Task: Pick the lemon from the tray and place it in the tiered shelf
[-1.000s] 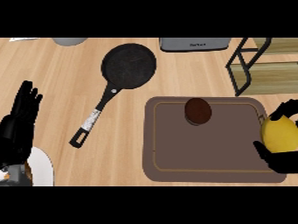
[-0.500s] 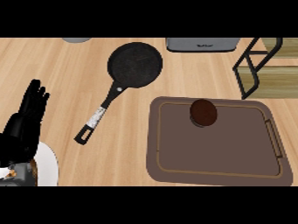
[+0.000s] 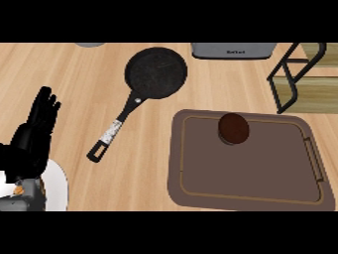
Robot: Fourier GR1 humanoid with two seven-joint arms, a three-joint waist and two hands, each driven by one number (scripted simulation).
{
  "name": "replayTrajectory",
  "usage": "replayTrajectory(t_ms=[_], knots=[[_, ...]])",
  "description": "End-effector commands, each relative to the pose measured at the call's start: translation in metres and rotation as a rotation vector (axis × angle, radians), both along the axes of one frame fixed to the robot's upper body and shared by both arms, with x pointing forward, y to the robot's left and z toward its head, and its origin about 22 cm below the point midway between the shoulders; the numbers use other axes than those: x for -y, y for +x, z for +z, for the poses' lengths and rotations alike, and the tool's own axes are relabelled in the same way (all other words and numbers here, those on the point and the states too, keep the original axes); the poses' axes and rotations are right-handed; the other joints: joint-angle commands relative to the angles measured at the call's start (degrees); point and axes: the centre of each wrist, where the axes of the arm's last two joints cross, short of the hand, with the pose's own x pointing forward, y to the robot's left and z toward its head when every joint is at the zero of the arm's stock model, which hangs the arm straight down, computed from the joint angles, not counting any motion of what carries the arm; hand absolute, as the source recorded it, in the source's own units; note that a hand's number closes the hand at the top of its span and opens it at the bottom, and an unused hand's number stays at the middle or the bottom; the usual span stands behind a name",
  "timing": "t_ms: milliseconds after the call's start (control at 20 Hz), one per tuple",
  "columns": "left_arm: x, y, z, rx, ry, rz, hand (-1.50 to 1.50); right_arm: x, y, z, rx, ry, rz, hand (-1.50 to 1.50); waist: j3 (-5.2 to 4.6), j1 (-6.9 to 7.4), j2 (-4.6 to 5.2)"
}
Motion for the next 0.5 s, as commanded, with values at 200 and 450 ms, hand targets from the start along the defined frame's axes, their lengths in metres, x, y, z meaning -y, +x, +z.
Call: replayTrajectory(t_ms=[200,450], knots=[[-0.005,-0.004,0.024,-0.012,0.010,-0.002,0.00,0.032,0.050,-0.031,0.048,0.024,-0.038,1.50,0.03,0.57,0.07],[-0.004,-0.006,0.002,0.023,0.013,-0.002,0.00,0.022,0.084,-0.072,0.091,0.031,-0.042,1.50,0.03,0.94,0.23]])
